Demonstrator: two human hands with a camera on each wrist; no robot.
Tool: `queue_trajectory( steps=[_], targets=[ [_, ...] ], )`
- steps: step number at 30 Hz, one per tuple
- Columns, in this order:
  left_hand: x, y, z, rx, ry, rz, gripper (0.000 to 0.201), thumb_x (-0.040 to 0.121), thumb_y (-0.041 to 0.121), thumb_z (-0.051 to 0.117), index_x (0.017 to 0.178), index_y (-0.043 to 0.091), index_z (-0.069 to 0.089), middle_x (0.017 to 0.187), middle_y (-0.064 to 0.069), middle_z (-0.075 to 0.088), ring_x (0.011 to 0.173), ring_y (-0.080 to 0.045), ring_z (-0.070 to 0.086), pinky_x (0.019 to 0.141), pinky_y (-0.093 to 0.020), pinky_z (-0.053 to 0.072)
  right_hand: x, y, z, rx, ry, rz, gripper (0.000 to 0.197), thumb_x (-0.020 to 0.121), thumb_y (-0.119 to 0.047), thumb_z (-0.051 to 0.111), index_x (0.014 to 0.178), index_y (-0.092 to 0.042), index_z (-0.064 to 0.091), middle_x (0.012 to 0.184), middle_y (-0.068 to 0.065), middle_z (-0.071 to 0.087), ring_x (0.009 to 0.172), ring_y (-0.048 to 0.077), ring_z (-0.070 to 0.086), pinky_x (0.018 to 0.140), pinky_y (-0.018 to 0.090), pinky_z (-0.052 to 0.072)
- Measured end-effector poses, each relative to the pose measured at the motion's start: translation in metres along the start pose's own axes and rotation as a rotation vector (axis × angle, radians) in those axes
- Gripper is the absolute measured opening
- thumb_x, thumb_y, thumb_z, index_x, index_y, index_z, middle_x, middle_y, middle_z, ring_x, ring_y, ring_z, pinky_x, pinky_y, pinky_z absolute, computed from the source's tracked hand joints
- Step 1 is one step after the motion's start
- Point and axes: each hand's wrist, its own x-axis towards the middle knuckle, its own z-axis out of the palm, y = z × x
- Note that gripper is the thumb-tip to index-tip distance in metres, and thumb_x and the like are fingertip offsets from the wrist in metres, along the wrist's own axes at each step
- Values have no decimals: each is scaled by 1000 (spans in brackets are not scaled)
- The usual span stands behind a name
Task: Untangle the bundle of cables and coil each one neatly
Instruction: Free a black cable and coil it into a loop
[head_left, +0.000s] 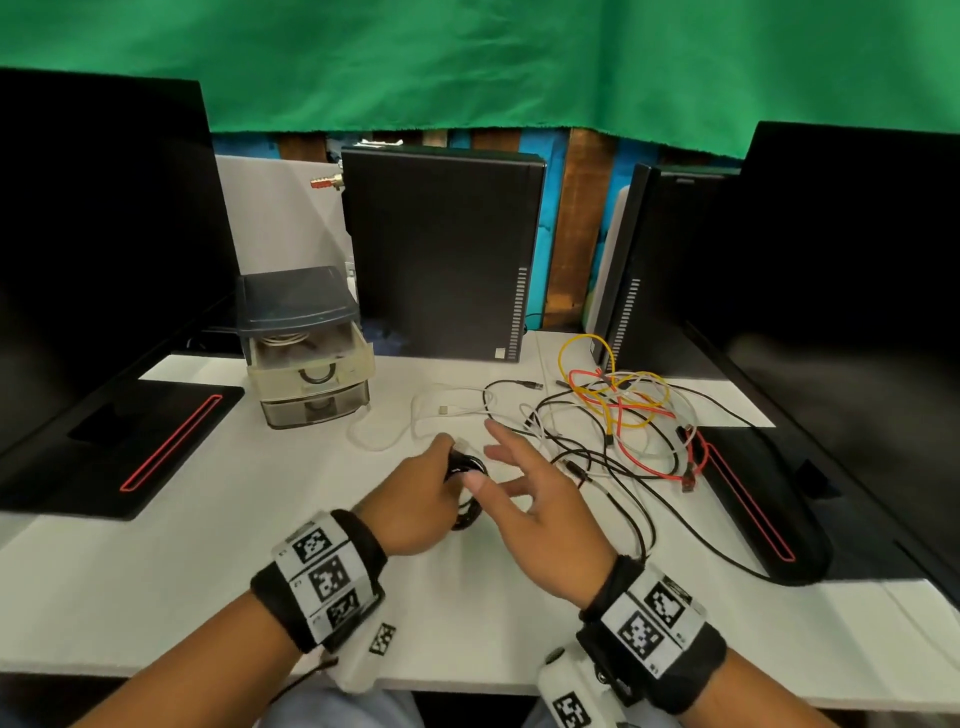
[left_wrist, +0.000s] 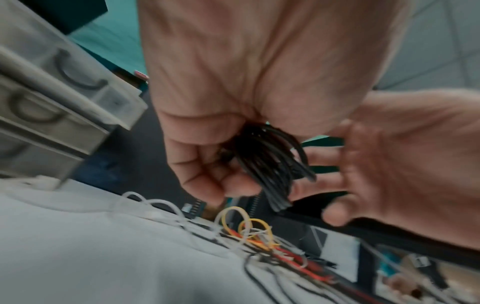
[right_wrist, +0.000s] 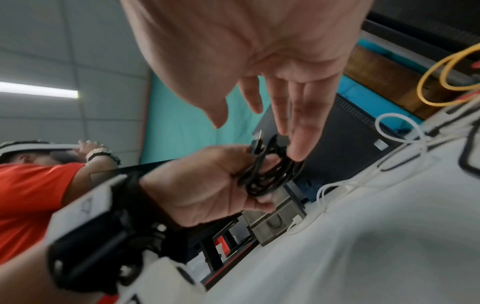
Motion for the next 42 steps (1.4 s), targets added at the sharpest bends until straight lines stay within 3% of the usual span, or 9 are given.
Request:
queue_trajectory(
  steps=[4, 10, 16, 21, 24, 30, 32, 35, 42],
  targets=[
    [-10, 29, 7, -428, 110, -36, 13, 97, 3, 49, 101, 11, 58, 88, -3, 66, 79, -15, 60, 75, -28, 49, -2, 2, -2, -137, 162, -208, 33, 99, -35, 57, 132, -31, 59, 113, -15, 63, 93, 4, 60, 83, 21, 49],
    [-13, 47, -7, -1319, 140, -260, 21, 89, -7, 45, 98, 4, 60, 60, -4, 42, 53, -15, 44, 65, -29, 41, -8, -15, -5, -70, 121, -271, 50, 97, -13, 60, 133, -47, 56, 111, -19, 65, 93, 6, 60, 72, 10, 44],
    [-17, 53, -4, -1422, 144, -261, 15, 83, 3, 49, 96, 7, 55, 56, 0, 33, 38, -10, 26, 56, -27, 33, -7, -25, -16, 0, 26, -259, 53, 94, -8, 64, 118, -54, 54, 98, -41, 58, 84, -3, 63, 62, 7, 43],
    [-17, 54, -9, -1598, 103, -303, 36, 86, 43, 63, 89, 7, 65, 59, -1, 37, 39, -10, 25, 56, -25, 32, -4, -22, -20, -37, 8, -199, 48, 90, -24, 70, 119, -60, 54, 100, -21, 61, 93, 4, 62, 65, 15, 45],
    [-18, 56, -11, -1256, 71, -217, 69, 90, 69, 44, 91, 7, 74, 62, -2, 41, 46, -10, 27, 58, -25, 34, -5, -28, -23, -171, 84, -282, 43, 87, -32, 68, 125, -50, 59, 109, -19, 59, 110, 6, 55, 78, 20, 50],
    [-23, 62, 10, -908, 14, -108, 100, 87, 80, 26, 120, -9, 56, 88, -16, 55, 84, -24, 49, 85, -38, 45, -9, -30, -19, -285, 299, -339, 28, 80, -49, 64, 100, -33, 75, 86, -13, 54, 89, 9, 54, 78, 29, 47],
    [-20, 60, 7, -1118, -19, -152, 87, 92, 74, 39, 126, -4, 59, 102, -20, 61, 93, -27, 54, 97, -41, 44, -10, -29, -19, -296, 347, -421, 19, 82, -38, 69, 94, -26, 77, 91, -10, 54, 92, 13, 53, 79, 26, 45],
    [-15, 59, -5, -1331, 12, -202, 42, 85, 31, 67, 118, 4, 62, 86, -8, 58, 74, -15, 51, 83, -33, 45, -13, -31, -15, -368, 380, -592, 12, 81, -21, 74, 91, -17, 77, 99, -1, 55, 96, 19, 51, 83, 23, 40],
    [-9, 52, -33, -1481, 159, -220, 7, 97, 10, 54, 102, 10, 60, 60, 3, 46, 46, -6, 33, 51, -18, 48, -13, -37, -22, -204, 258, -656, 10, 88, -13, 70, 95, -15, 76, 82, -6, 63, 77, 16, 57, 70, 27, 45]
  ],
)
